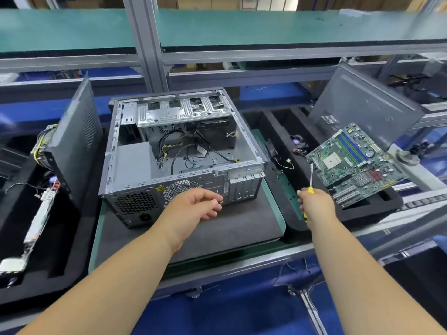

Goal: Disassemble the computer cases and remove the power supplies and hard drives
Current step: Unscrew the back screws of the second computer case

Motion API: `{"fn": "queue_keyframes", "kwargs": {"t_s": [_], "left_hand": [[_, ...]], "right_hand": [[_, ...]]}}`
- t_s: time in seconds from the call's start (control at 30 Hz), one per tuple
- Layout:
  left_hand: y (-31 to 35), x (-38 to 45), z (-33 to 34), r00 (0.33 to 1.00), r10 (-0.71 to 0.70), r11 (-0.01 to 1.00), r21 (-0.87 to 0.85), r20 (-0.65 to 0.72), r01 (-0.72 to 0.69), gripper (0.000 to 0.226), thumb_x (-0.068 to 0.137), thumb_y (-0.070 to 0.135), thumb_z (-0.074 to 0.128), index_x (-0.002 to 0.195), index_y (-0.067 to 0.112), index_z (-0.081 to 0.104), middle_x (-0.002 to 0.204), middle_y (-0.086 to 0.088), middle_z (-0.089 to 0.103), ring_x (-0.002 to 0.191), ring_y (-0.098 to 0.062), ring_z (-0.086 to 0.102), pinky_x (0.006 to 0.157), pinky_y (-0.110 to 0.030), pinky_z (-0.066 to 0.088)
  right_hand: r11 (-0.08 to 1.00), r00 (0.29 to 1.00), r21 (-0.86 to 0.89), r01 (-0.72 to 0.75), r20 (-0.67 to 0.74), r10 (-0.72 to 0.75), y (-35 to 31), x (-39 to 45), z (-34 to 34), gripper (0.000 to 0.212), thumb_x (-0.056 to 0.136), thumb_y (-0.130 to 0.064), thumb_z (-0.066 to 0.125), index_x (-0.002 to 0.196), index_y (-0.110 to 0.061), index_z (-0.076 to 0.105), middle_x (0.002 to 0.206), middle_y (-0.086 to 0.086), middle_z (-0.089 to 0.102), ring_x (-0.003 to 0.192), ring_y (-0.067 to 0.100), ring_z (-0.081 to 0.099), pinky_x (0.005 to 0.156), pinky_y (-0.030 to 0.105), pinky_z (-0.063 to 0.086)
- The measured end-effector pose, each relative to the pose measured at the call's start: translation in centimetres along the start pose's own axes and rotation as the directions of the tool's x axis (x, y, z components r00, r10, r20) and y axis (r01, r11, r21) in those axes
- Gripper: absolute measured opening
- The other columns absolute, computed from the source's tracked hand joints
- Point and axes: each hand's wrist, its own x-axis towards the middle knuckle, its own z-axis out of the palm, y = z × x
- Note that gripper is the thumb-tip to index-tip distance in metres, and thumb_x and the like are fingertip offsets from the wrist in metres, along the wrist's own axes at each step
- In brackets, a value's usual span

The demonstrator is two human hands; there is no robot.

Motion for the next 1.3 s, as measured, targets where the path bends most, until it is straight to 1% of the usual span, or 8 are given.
{"fn": "queue_keyframes", "kwargs": {"t_s": [0.17,0.57,0.83,0.9,0.97,1.07,1.2,1.3], "left_hand": [[-0.1,-0.6,-0.3,0.998,0.004,1.000,0.003,-0.056,-0.004,0.021,0.095,0.006,0.057,0.098,0.017,0.074,0.088,0.001,0.076,0.075,-0.005,0.067,0.066,-0.013,0.050],[-4.2,-2.6,-4.0,0.992,0.025,0.991,0.135,-0.123,-0.009,0.026,0.094,0.012,0.057,0.092,0.032,0.074,0.086,0.013,0.073,0.079,-0.002,0.067,0.082,-0.026,0.051],[-7.4,-4.7,-9.5,0.975,-0.069,0.989,0.115,-0.210,0.095,0.024,0.093,0.012,0.057,0.090,0.030,0.072,0.082,0.011,0.073,0.075,-0.004,0.066,0.076,-0.025,0.052],[-8.0,-5.1,-11.2,0.946,-0.049,0.983,0.152,-0.320,0.102,0.019,0.091,0.015,0.061,0.086,0.032,0.068,0.082,0.006,0.070,0.071,-0.007,0.064,0.063,-0.018,0.050],[-8.0,-5.2,-13.0,0.886,0.059,0.975,0.217,-0.460,0.047,0.016,0.088,0.018,0.067,0.086,0.031,0.060,0.081,0.007,0.061,0.064,-0.003,0.056,0.052,-0.014,0.043],[-7.5,-4.9,-15.6,0.814,0.251,0.936,0.345,-0.523,-0.068,0.032,0.082,0.017,0.075,0.102,0.025,0.050,0.095,0.003,0.050,0.080,-0.008,0.053,0.066,-0.016,0.040],[-5.9,-4.6,-17.2,0.883,0.336,0.882,0.438,-0.328,-0.173,0.080,0.084,0.016,0.073,0.144,0.046,0.029,0.127,0.007,0.039,0.108,-0.004,0.043,0.092,-0.023,0.036],[-5.0,-4.6,-17.3,0.945,0.296,0.792,0.588,-0.136,-0.164,0.083,0.089,0.019,0.067,0.150,0.050,0.021,0.152,0.007,0.027,0.104,-0.003,0.040,0.095,-0.020,0.031]], "right_hand": [[0.999,0.992,-0.032,0.001,0.128,0.003,0.7,-4.8,1.9,0.013,0.091,-0.011,0.058,0.078,-0.010,0.057,0.068,0.006,0.053,0.052,0.015,0.044,0.053,0.028,0.034],[0.990,0.949,-0.135,0.043,0.315,0.002,4.2,-14.5,8.1,0.011,0.099,-0.020,0.052,0.095,-0.012,0.058,0.075,0.003,0.064,0.057,0.009,0.058,0.055,0.026,0.040],[0.984,0.932,-0.163,0.074,0.362,-0.010,5.9,-20.2,12.5,0.010,0.101,-0.030,0.052,0.095,-0.027,0.060,0.082,0.001,0.063,0.060,0.012,0.056,0.065,0.032,0.050],[0.983,0.927,-0.164,0.081,0.375,-0.014,5.9,-21.6,13.8,0.011,0.101,-0.031,0.053,0.096,-0.025,0.060,0.080,0.001,0.061,0.062,0.012,0.055,0.065,0.031,0.049],[0.975,0.938,-0.150,0.164,0.328,-0.108,5.6,-22.7,14.7,0.008,0.097,-0.032,0.058,0.092,-0.026,0.060,0.077,-0.001,0.059,0.063,0.010,0.053,0.061,0.026,0.046],[0.921,0.915,-0.119,0.371,0.215,-0.341,3.5,-23.7,15.3,0.009,0.091,-0.027,0.064,0.088,-0.028,0.055,0.072,-0.006,0.058,0.058,0.008,0.048,0.054,0.026,0.041],[0.763,0.781,-0.169,0.624,0.159,-0.604,-1.2,-24.2,16.4,0.022,0.092,-0.022,0.057,0.105,-0.038,0.050,0.093,-0.015,0.060,0.076,0.006,0.054,0.060,0.025,0.042],[0.559,0.638,-0.339,0.757,0.197,-0.744,-4.4,-23.0,17.0,0.032,0.095,-0.021,0.057,0.126,-0.028,0.056,0.123,-0.004,0.048,0.085,0.011,0.052,0.065,0.028,0.040]]}}
